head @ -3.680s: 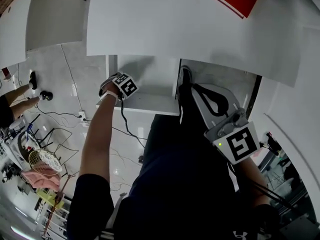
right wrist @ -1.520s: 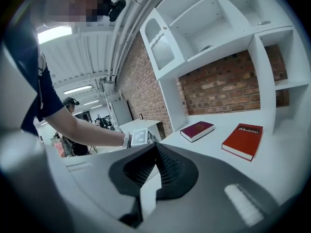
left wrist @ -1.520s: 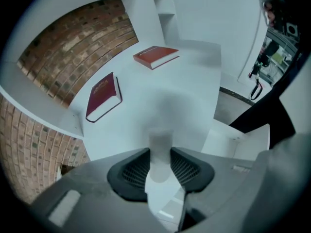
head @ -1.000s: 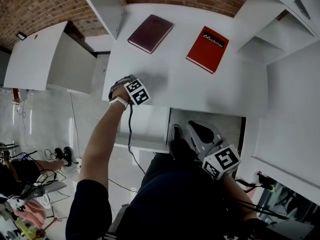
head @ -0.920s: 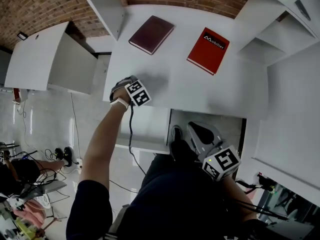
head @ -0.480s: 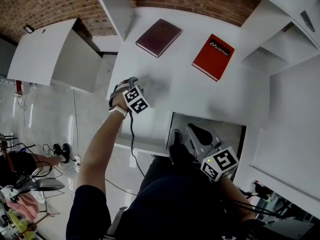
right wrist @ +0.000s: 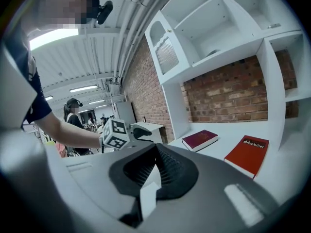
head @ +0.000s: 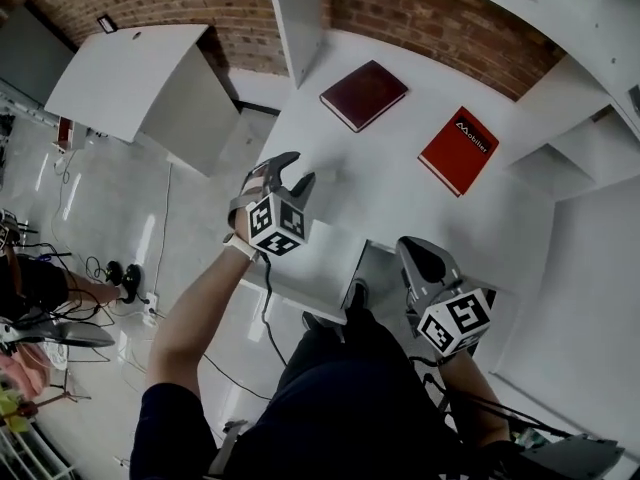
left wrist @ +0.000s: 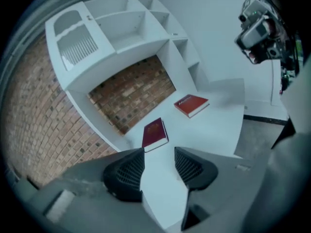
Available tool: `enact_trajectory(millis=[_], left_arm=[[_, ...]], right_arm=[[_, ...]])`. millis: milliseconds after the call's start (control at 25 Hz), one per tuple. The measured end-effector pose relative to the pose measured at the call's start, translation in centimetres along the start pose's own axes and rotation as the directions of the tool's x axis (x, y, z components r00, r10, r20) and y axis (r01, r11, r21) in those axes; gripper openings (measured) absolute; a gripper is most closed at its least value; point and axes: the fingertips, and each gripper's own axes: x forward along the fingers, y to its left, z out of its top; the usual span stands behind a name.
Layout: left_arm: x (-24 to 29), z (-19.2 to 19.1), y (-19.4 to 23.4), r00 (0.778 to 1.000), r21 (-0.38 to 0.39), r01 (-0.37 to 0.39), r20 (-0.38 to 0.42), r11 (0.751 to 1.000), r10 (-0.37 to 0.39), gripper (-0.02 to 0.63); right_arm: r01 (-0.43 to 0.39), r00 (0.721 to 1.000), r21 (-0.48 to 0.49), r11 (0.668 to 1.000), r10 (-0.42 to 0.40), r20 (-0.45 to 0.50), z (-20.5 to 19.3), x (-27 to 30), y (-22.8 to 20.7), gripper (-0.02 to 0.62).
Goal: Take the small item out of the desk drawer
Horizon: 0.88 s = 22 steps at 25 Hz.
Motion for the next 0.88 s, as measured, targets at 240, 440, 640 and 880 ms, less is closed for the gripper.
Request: enact_trajectory(millis=[240,440,640,880], left_arm=[[-7.4,3.1,3.5,0.982,-0.069,-0.118,0.141,0.991,0.127,0.147],[-12.7,5.2,5.1,0.956,-0.127,-0.172,0.216,0.977,0.196,0.107],[-18.5,7.1,6.8,0.908,-0.181,-0.266,0.284,0.947,0.309,0.073],[-25.2,7.3,8.4,0.848,-0.316,-0.326,0.318,0.891,0.423,0.003]], right_arm=[[0.010,0.999,-0.081,0.997,-0.006,0.042,4.0,1.5,-1.1,0.003],[-0.012,0.996,-0.151,0.989,0.025,0.080,7.4,2.9,-1.0,0.003],[-0.056,0.991,-0.194,0.979,0.079,0.112,10.1,4.4,1.2,0.003],[-0.124,0.977,-0.241,0.963,0.160,0.137,12.3,5.9,5.3,0.003]])
